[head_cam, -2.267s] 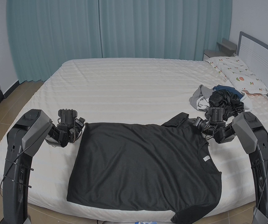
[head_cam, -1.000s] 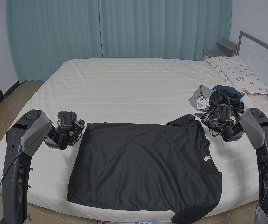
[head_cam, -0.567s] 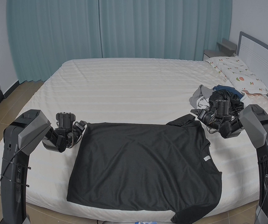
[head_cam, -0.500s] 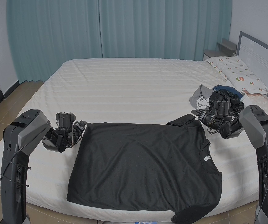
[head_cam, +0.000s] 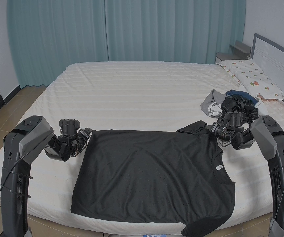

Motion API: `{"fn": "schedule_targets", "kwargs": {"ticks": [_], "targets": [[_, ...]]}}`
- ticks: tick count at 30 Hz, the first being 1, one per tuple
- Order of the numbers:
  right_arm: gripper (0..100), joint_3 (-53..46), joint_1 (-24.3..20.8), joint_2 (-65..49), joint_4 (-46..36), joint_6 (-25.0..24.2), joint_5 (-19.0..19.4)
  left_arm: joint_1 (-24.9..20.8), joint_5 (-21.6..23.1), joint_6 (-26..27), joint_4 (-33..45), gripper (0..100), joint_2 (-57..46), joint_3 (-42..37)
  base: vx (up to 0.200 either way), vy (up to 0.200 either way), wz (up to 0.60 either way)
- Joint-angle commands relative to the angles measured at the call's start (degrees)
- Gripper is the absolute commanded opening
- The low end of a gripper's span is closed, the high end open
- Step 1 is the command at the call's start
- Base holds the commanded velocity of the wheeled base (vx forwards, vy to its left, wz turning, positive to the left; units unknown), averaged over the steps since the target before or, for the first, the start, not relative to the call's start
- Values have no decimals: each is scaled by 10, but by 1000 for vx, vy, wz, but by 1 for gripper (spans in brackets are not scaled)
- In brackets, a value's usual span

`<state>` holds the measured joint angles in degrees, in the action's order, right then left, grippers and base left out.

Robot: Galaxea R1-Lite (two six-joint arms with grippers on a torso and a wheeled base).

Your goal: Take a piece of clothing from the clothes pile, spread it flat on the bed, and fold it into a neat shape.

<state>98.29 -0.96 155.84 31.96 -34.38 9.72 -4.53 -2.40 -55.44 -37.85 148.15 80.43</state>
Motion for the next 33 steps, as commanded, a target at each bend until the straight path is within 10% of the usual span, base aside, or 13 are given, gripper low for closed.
{"fn": "schedule_targets", "kwargs": {"ticks": [1,33], "targets": [[0,6,0,6,2,-3,0,1,-1,0,0,100,0,1,0,0,0],[0,-63,7,-51,89,-3,11,1,-1,1,0,100,1,3,0,0,0]]}}
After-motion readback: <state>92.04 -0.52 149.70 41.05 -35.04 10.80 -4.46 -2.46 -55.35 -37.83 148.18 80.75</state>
